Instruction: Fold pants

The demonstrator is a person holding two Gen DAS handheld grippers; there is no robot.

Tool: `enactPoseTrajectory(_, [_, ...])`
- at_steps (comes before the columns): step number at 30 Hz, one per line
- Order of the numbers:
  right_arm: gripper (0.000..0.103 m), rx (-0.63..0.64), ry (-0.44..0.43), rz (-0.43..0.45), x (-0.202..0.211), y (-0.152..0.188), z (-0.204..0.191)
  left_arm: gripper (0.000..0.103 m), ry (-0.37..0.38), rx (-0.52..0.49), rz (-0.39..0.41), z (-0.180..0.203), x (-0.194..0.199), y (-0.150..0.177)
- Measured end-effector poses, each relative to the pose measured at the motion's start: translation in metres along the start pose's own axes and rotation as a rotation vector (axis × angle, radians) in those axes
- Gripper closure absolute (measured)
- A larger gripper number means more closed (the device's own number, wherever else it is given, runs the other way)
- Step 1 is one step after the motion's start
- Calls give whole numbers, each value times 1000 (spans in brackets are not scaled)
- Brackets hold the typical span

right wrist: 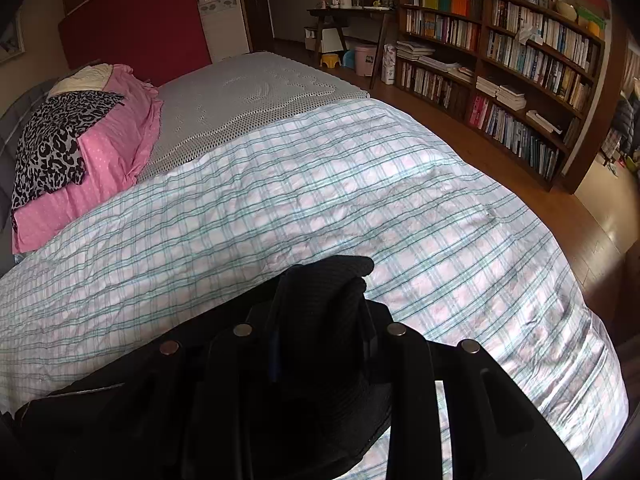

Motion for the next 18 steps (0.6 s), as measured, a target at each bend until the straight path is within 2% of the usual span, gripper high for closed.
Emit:
enactPoseTrajectory(3, [74,-10,0,-7,1,4,4,66,-33,-55,-91,4,-26,6])
enactPoseTrajectory(4, [74,-12,2,-10,0,6,5,71,-32,-60,-96,5,-30,8])
enactPoseTrajectory(9, [74,-20,-4,-10,4,12,10,85,-57,-85,-46,14,-14,8])
enactPoseTrajectory(14, [74,-42,-27,24,21,16,14,86,-80,-29,70,11,31,6])
enactPoseTrajectory(18, [74,-74,-52,60,39,24,25,92,-93,16,170,9,74,12])
Point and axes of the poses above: each gripper's, at about its wrist camera, not at the fingertips, and x roughly against the way its jaws point, z to its right, y to its underside, the point moved 3 cm from there along -x, roughly the way its jaws point, and after that the axes turned 8 degrees about x, right-handed, at the moved point
